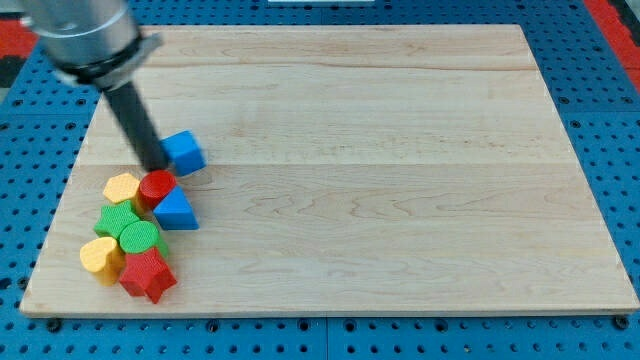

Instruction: Move the blue cube towards center

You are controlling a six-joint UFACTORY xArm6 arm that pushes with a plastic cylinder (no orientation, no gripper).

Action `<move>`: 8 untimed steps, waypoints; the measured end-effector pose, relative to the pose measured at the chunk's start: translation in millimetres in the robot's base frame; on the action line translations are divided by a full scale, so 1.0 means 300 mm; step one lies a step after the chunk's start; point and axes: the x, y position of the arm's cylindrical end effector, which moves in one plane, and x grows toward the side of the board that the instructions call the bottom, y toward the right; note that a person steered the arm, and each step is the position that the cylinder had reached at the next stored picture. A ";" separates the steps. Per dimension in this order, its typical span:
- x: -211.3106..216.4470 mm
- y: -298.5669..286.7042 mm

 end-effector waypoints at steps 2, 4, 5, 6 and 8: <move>-0.144 0.091; -0.155 0.104; -0.155 0.165; -0.155 0.285; -0.170 0.340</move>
